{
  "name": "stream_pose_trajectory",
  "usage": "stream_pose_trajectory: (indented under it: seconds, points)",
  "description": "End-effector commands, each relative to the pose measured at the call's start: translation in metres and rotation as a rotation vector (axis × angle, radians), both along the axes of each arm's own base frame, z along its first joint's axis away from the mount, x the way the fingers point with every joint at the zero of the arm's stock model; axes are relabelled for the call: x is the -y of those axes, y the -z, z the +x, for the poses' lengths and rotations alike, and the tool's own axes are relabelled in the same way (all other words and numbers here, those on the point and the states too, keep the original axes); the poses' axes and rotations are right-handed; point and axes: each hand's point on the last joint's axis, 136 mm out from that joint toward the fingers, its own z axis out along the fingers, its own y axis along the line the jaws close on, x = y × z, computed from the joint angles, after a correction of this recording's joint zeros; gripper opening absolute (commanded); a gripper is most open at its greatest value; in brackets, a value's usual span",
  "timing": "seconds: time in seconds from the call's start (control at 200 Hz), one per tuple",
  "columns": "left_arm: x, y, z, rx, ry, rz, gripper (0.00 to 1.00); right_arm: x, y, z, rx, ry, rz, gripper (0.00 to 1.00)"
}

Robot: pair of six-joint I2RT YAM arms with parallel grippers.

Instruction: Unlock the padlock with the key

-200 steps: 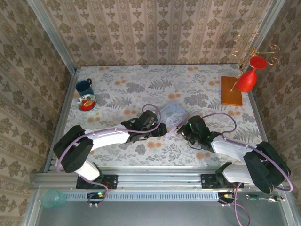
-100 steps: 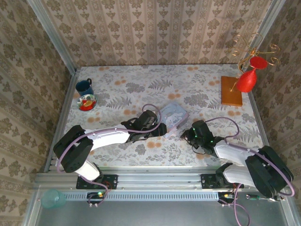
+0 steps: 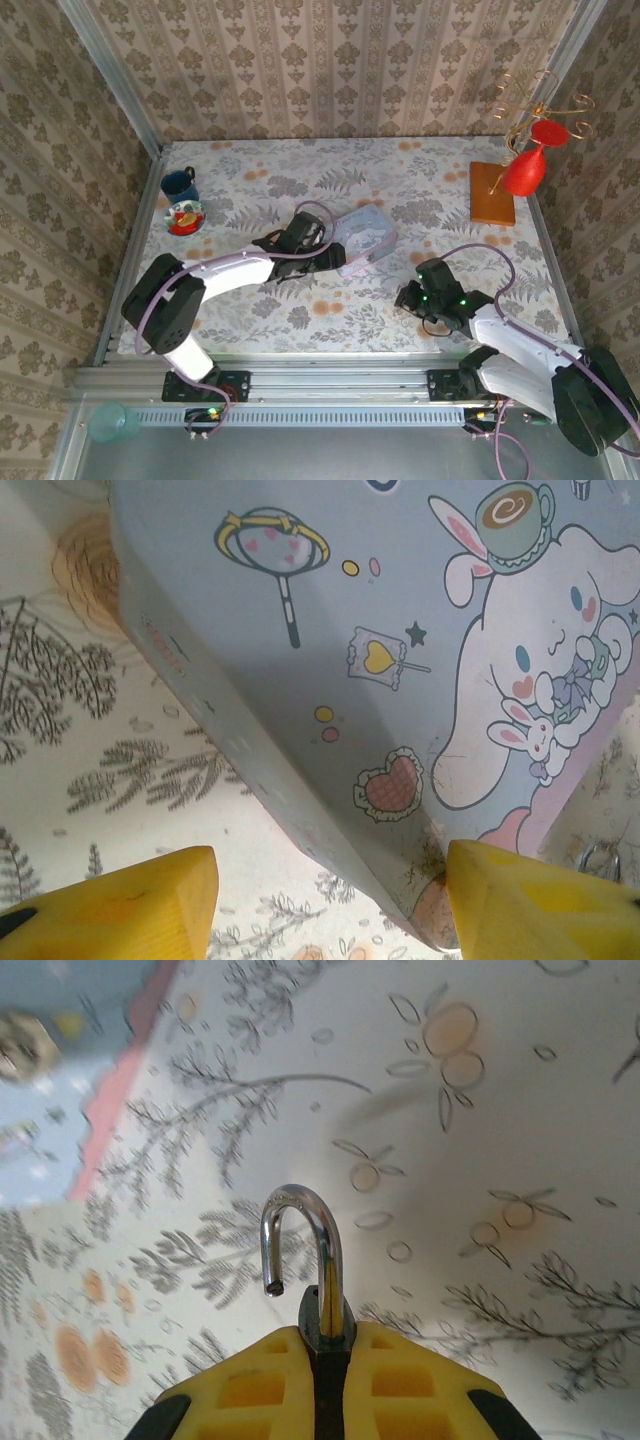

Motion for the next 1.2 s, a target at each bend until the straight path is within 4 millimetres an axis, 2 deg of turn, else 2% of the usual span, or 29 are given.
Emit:
stream_pose_trajectory:
  seconds: [0.0, 0.14, 0.305, 0.36, 0.495, 0.58, 0.76, 1.01, 1.05, 1.145, 1.195]
  points:
    - [-0.021, 0.026, 0.005, -0.049, 0.011, 0.112, 0.61, -0.005, -0.002, -0.012, -0.035, -0.104, -0.009, 0.0]
    - [-0.025, 0.02, 0.026, 0.01, 0.036, 0.182, 0.61, -0.013, -0.001, -0.015, -0.061, -0.153, 0.008, 0.0]
    - [-0.034, 0.008, 0.048, 0.05, 0.067, 0.227, 0.62, -0.008, 0.005, -0.016, -0.083, -0.162, -0.041, 0.0]
    - [-0.037, -0.006, 0.052, 0.072, 0.096, 0.258, 0.62, -0.007, 0.006, -0.016, -0.088, -0.17, -0.051, 0.0]
    - [-0.059, -0.046, 0.057, 0.181, 0.082, 0.342, 0.7, -0.004, 0.01, -0.017, -0.097, -0.177, -0.078, 0.0]
    - [-0.072, -0.057, 0.055, 0.194, 0.061, 0.297, 0.7, 0.0, 0.01, -0.018, -0.096, -0.187, -0.109, 0.01]
    - [-0.11, -0.062, 0.037, 0.232, -0.006, 0.271, 0.72, 0.014, 0.01, -0.019, -0.099, -0.186, -0.195, 0.04]
    - [-0.156, -0.072, 0.01, 0.34, -0.123, 0.113, 0.77, 0.016, 0.009, -0.019, -0.097, -0.203, -0.215, 0.22]
    - [-0.171, -0.073, 0.011, 0.348, -0.174, 0.109, 0.77, 0.017, 0.008, -0.019, -0.096, -0.202, -0.221, 0.26]
    - [-0.184, -0.077, 0.005, 0.374, -0.211, 0.087, 0.79, 0.017, 0.006, -0.018, -0.088, -0.196, -0.218, 0.31]
    - [-0.189, -0.079, 0.003, 0.388, -0.223, 0.081, 0.83, 0.017, 0.004, -0.018, -0.081, -0.195, -0.214, 0.32]
